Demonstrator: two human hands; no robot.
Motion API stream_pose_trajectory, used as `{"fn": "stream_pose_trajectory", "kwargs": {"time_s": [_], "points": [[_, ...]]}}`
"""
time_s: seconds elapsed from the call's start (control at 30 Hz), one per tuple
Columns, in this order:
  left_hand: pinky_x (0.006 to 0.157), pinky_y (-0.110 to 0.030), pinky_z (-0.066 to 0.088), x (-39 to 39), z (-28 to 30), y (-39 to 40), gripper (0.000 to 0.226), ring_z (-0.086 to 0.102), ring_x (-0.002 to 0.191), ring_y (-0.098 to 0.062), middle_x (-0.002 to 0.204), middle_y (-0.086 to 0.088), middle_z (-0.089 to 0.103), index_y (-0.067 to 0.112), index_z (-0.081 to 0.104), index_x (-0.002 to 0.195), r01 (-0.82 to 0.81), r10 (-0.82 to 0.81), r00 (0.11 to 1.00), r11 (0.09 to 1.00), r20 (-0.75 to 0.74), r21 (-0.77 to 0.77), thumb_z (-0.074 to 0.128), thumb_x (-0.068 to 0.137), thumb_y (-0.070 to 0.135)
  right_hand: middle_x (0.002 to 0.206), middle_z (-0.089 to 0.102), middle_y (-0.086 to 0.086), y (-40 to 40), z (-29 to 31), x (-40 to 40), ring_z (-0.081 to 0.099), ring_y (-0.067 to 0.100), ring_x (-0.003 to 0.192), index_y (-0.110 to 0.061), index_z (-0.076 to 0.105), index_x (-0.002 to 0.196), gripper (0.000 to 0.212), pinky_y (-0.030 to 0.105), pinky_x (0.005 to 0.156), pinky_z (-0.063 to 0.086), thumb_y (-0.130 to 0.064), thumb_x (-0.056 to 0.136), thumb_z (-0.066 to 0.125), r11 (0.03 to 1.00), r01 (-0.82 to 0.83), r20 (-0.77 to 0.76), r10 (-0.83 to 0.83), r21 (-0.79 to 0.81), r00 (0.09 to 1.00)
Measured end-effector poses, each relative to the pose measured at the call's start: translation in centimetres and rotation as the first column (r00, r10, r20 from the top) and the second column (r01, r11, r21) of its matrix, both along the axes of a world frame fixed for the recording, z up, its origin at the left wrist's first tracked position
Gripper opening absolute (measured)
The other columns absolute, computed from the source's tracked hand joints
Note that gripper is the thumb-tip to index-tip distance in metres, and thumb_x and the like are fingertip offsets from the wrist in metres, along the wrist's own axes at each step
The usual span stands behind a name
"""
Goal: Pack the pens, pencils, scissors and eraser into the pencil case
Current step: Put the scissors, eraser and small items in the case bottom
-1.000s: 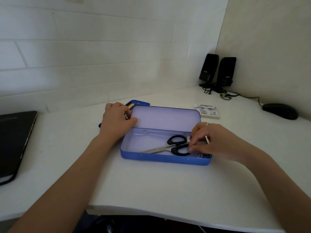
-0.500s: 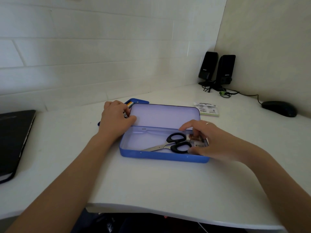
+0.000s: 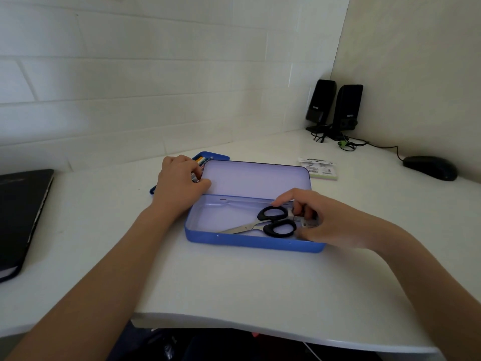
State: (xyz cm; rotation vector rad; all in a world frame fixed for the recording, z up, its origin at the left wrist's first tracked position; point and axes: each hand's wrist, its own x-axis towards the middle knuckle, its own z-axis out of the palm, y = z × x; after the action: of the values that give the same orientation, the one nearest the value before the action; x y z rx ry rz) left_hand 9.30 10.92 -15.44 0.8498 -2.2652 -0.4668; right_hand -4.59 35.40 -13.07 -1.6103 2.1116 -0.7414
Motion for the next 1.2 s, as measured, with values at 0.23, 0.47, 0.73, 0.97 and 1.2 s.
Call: {"fn": "stream_pose_trajectory", "kwargs": {"time_s": [0.23, 0.47, 0.73, 0.97, 1.2], "points": [[0.08, -0.026, 0.027, 0.0, 0.0, 0.0, 0.01, 0.04, 0.109, -0.028, 0.093, 0.001, 0.051, 0.006, 0.065, 0.081, 0.008, -0.008, 1.0, 1.0, 0.011, -0.005, 0.065, 0.074, 0.013, 0.087, 0.042, -0.006, 0.2, 0.4, -0.1, 0.038, 0.005, 0.071, -0.041, 0.046, 0.12, 0.051, 0.008, 0.062, 0.035, -0.016, 0.081, 0.069, 0.999, -0.016, 0.017, 0.016, 0.037, 1.0], [0.081, -0.027, 0.028, 0.0, 0.0, 0.0, 0.009, 0.04, 0.109, -0.029, 0.098, -0.007, 0.059, 0.005, 0.065, 0.081, 0.004, -0.004, 1.0, 1.0, -0.002, 0.0, 0.064, 0.074, 0.011, 0.088, 0.045, -0.004, 0.1, 0.1, 0.0, 0.04, 0.007, 0.073, -0.039, 0.054, 0.115, 0.045, 0.008, 0.064, 0.036, -0.014, 0.081, 0.068, 1.0, -0.017, 0.036, 0.017, -0.003, 0.999], [0.08, -0.024, 0.025, 0.0, -0.2, -0.4, 0.008, 0.031, 0.096, -0.018, 0.091, 0.0, 0.051, 0.005, 0.065, 0.079, 0.018, -0.019, 0.999, 1.0, -0.026, -0.024, 0.065, 0.073, 0.011, 0.091, 0.052, -0.007, -0.7, -0.6, 0.3, 0.05, 0.001, 0.083, -0.035, 0.068, 0.098, 0.022, 0.003, 0.069, 0.036, -0.033, 0.076, 0.073, 0.997, 0.053, -0.14, -0.061, -0.061, 0.988], [0.079, -0.025, 0.026, 0.0, -0.2, -0.4, 0.007, 0.032, 0.096, -0.018, 0.09, 0.0, 0.052, 0.006, 0.064, 0.078, 0.029, -0.03, 0.999, 0.999, -0.038, -0.023, 0.065, 0.073, 0.011, 0.079, 0.052, -0.011, -0.4, -0.3, 0.3, 0.048, -0.01, 0.069, -0.027, 0.071, 0.079, 0.007, 0.007, 0.064, 0.037, -0.026, 0.074, 0.077, 0.995, 0.067, -0.139, -0.077, -0.077, 0.987], [0.08, -0.026, 0.028, 0.0, -0.2, -0.3, 0.01, 0.033, 0.097, -0.019, 0.092, -0.001, 0.053, 0.005, 0.065, 0.08, 0.018, -0.019, 0.999, 1.0, -0.027, -0.024, 0.065, 0.073, 0.013, 0.076, 0.05, -0.012, 0.0, 0.1, -0.6, 0.048, -0.003, 0.065, -0.039, 0.068, 0.068, 0.017, 0.013, 0.062, 0.039, -0.026, 0.072, 0.078, 0.995, 0.086, -0.12, -0.09, -0.039, 0.989]]}}
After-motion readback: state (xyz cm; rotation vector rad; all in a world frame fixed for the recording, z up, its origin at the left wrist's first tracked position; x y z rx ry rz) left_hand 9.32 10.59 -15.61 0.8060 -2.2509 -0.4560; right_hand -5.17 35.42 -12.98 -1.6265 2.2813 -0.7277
